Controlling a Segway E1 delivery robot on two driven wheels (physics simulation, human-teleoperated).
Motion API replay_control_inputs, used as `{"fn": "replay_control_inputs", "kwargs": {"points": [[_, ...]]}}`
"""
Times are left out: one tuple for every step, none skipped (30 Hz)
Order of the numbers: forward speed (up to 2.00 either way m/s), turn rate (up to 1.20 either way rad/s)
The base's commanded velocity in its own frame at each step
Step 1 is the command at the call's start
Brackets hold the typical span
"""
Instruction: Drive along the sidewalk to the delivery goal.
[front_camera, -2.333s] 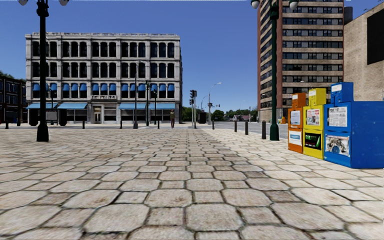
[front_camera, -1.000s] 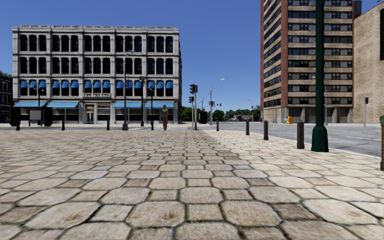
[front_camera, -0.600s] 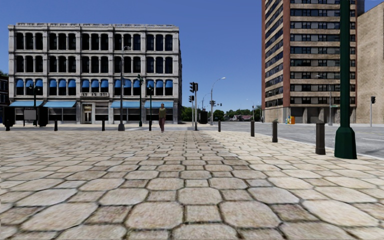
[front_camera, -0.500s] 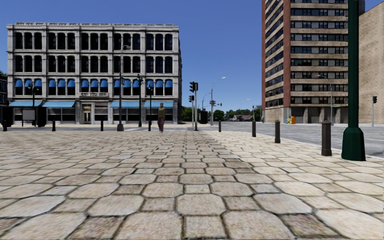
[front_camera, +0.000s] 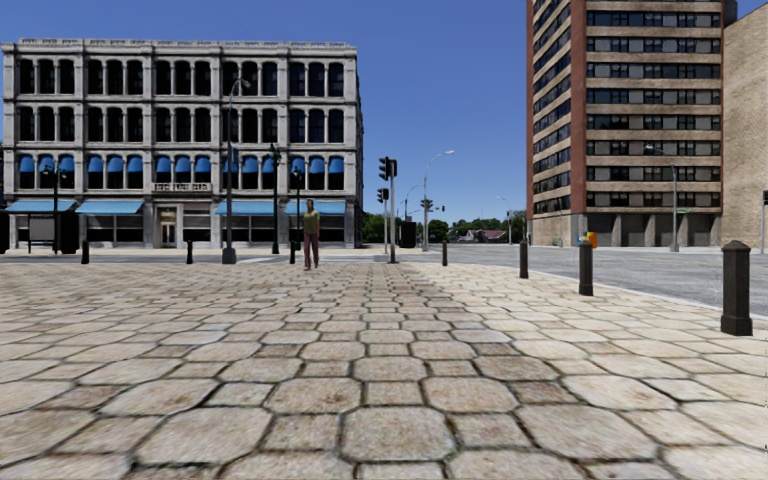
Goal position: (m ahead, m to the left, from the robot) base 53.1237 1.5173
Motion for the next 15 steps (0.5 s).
{"fn": "replay_control_inputs", "kwargs": {"points": [[2.0,0.0],[2.0,0.0],[2.0,0.0],[2.0,0.0],[1.97,0.0],[1.95,0.0],[1.94,0.0],[1.94,0.0],[1.94,0.0],[1.94,0.0],[1.94,0.0],[1.94,0.0],[1.94,0.0],[1.93,0.0],[1.93,0.0]]}}
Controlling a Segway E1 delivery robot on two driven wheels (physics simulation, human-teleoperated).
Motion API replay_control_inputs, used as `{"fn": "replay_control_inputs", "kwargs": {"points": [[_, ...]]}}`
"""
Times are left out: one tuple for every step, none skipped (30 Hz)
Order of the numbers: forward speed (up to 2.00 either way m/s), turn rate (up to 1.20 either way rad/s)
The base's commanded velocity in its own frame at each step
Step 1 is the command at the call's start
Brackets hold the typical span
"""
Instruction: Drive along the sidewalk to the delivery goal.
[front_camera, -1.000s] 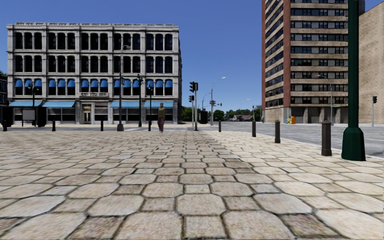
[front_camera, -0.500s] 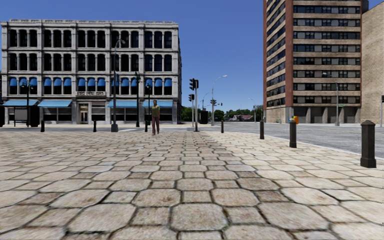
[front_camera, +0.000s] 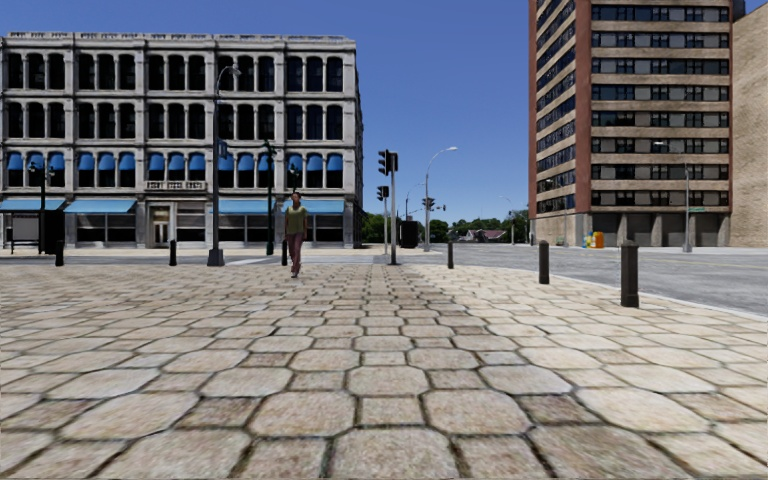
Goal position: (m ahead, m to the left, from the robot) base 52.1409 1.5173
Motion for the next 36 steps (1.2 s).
{"fn": "replay_control_inputs", "kwargs": {"points": [[1.93,0.0],[1.93,0.0],[1.93,0.0],[1.93,0.0],[1.93,0.0],[1.93,0.0],[1.93,0.0],[1.93,0.0],[1.93,0.0],[1.93,0.0],[1.93,0.0],[1.93,0.0],[1.93,0.0],[1.93,0.0],[1.93,0.0],[1.93,0.0],[1.93,0.0],[1.93,0.0],[1.93,0.0],[1.93,0.0],[1.95,0.0],[1.95,0.0],[1.96,0.0],[1.96,0.0],[1.96,0.0],[1.96,0.0],[1.97,0.0],[1.97,0.0],[1.97,0.0],[1.97,0.0],[1.99,0.0],[1.99,0.0],[2.0,0.0],[2.0,0.0],[2.0,0.0],[2.0,0.0]]}}
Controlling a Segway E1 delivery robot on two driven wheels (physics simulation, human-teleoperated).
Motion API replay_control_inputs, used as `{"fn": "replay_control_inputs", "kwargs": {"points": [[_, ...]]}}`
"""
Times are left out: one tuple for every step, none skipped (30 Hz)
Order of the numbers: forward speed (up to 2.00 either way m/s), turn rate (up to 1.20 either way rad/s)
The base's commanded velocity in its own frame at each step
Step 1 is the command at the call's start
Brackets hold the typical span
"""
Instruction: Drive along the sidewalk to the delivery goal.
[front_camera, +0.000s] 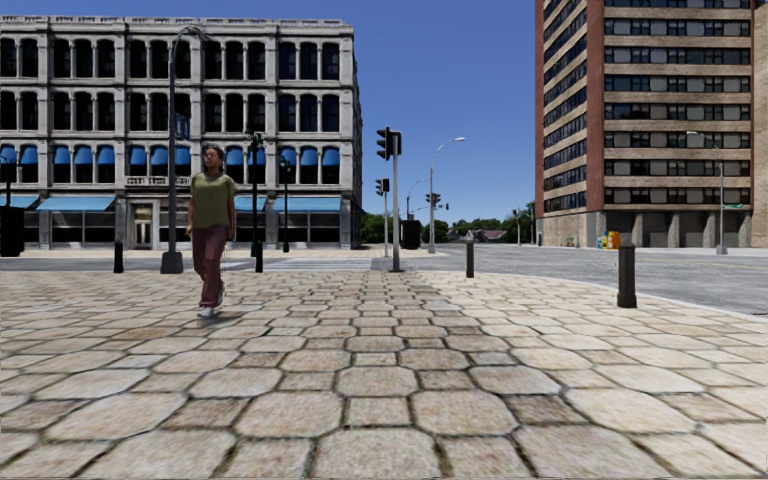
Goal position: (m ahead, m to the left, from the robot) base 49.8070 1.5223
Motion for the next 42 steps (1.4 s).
{"fn": "replay_control_inputs", "kwargs": {"points": [[2.0,0.0],[2.0,0.0],[2.0,0.0],[2.0,0.0],[2.0,0.0],[2.0,0.0],[2.0,0.0],[2.0,0.0],[2.0,0.0],[2.0,0.0],[2.0,0.01],[2.0,0.06],[2.0,0.13],[2.0,0.13],[2.0,0.19],[2.0,0.2],[2.0,0.21],[2.0,0.21],[2.0,0.21],[2.0,0.21],[2.0,0.21],[2.0,0.21],[2.0,0.21],[2.0,0.21],[2.0,0.21],[2.0,0.21],[2.0,0.21],[2.0,0.21],[2.0,0.21],[2.0,0.21],[2.0,0.21],[2.0,0.21],[2.0,0.21],[2.0,0.21],[2.0,0.23],[2.0,0.25],[2.0,0.25],[2.0,0.25],[2.0,0.25],[2.0,0.25],[2.0,0.27],[2.0,0.27]]}}
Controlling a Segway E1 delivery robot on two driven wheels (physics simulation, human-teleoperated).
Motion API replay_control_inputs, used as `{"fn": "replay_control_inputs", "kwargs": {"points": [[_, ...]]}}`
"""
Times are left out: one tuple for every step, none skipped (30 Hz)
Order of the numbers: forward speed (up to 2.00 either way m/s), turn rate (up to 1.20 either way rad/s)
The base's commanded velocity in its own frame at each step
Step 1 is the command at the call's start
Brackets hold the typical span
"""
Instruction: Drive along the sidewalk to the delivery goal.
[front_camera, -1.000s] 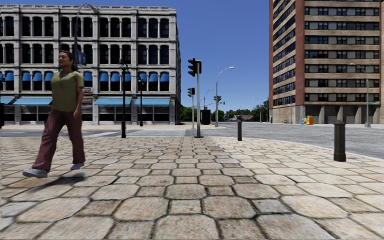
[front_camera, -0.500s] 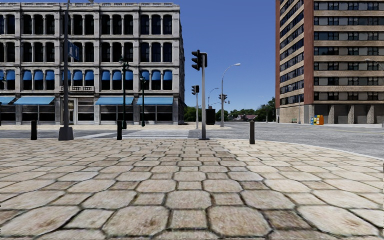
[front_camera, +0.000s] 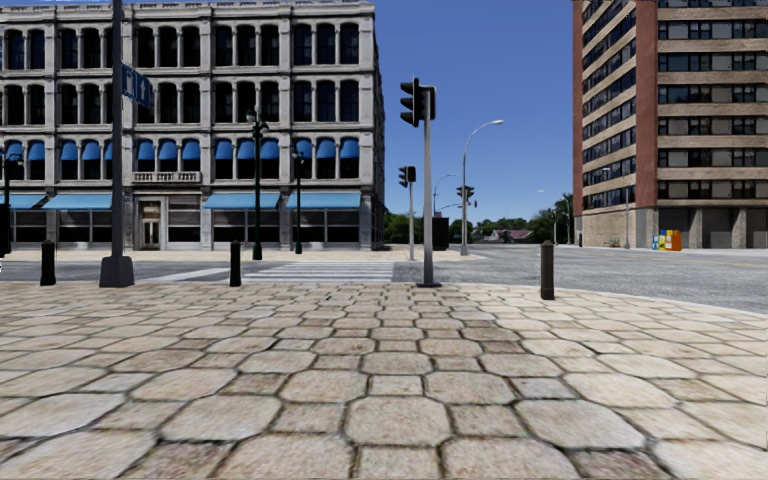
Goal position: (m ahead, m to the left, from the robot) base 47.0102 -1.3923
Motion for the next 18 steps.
{"fn": "replay_control_inputs", "kwargs": {"points": [[2.0,0.3],[2.0,0.36],[2.0,0.38],[2.0,0.38],[2.0,0.42],[2.0,0.44],[2.0,0.44],[2.0,0.44],[2.0,0.44],[2.0,0.44],[2.0,0.44],[2.0,0.44],[2.0,0.44],[2.0,0.41],[2.0,0.28],[2.0,0.28],[2.0,0.0],[2.0,0.0]]}}
